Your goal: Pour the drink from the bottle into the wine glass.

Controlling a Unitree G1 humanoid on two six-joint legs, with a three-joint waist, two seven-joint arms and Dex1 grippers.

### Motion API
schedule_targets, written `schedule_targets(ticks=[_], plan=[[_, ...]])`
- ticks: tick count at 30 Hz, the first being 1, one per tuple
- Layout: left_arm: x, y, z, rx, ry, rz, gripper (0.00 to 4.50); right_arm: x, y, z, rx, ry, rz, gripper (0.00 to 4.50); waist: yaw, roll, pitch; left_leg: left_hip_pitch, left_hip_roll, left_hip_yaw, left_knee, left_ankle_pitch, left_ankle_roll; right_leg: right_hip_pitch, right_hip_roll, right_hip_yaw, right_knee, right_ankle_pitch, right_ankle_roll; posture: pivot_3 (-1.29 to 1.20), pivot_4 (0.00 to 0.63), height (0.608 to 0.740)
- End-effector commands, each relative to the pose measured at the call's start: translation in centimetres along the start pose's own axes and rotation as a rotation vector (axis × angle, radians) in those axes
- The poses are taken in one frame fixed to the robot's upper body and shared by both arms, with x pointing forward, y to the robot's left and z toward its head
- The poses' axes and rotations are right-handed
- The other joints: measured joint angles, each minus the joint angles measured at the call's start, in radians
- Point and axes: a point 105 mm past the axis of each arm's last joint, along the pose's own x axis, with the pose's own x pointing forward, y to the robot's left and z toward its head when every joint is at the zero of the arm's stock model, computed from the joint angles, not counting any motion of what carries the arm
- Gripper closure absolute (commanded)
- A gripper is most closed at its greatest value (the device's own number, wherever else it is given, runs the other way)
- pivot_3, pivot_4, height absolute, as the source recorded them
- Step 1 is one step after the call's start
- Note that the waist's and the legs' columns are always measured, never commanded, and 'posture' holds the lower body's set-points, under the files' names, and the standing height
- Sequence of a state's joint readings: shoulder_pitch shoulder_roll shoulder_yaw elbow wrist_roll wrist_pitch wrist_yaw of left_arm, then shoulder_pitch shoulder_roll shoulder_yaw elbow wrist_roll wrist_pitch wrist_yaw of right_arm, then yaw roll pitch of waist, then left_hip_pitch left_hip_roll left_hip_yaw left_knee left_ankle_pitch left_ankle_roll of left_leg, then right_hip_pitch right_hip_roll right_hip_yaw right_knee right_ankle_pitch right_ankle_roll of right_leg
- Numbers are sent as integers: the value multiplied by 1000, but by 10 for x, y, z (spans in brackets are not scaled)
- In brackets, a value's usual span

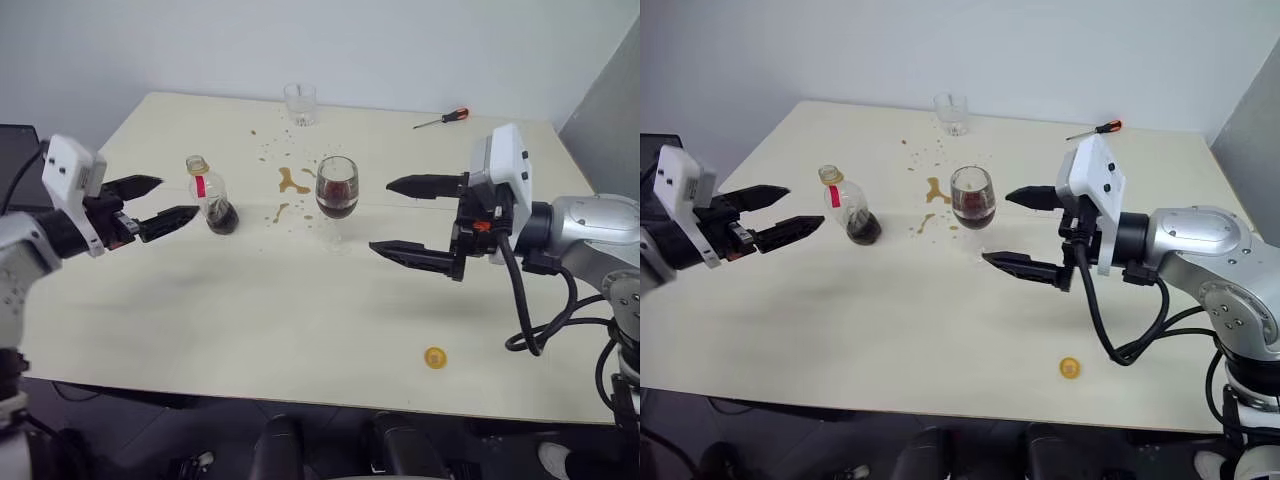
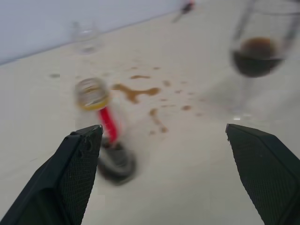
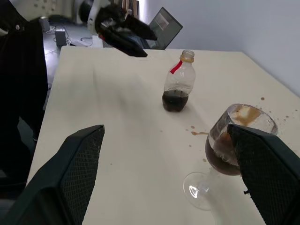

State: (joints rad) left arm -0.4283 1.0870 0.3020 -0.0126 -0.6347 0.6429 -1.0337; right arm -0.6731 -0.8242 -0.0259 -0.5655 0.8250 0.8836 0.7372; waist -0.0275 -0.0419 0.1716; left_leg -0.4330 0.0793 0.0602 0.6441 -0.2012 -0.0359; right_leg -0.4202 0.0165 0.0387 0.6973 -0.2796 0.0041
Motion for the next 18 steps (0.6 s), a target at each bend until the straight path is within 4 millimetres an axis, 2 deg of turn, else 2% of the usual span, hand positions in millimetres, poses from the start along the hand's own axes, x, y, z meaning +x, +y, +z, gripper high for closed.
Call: schedule_targets(ticks=[1, 3, 5, 10, 14, 18], plan=[[-1, -17, 39, 147, 4, -165, 38, -18, -20, 2, -60, 2, -78, 0, 1, 0, 0, 0, -1, 1, 0, 0, 0, 0, 0, 0, 0, 0, 0, 0, 150, 740], [1, -16, 52, 190, -14, -187, 38, -21, -24, -1, -69, 11, -82, 0, 0, 0, 0, 1, -3, 2, 0, 0, 0, 0, 0, 0, 0, 0, 1, 0, 150, 740], [5, -20, 54, 208, -1, -216, 38, -21, -24, -2, -76, 12, -71, 0, -1, 1, 1, 1, -2, 2, 0, 0, 0, 0, 2, 0, 0, -1, 2, 0, 150, 740], [11, -20, 41, 225, 23, -222, 38, -16, -24, -2, -94, 8, -37, 0, -9, 2, 1, 1, 2, 1, -1, 0, 0, -2, 8, 2, 1, -1, 1, 0, 150, 740], [5, -21, 27, 220, 35, -199, 38, -17, -20, -6, -80, 6, -29, 0, -8, 2, 1, 1, 3, 0, -1, 0, 0, -3, 8, 3, 2, -2, -1, 0, 150, 740], [3, -19, 23, 218, 27, -186, 38, -13, -21, -5, -74, -9, -29, 0, -4, 2, 1, 1, 3, 0, -1, 0, 0, -2, 7, 2, 2, -2, -1, 0, 150, 740]])
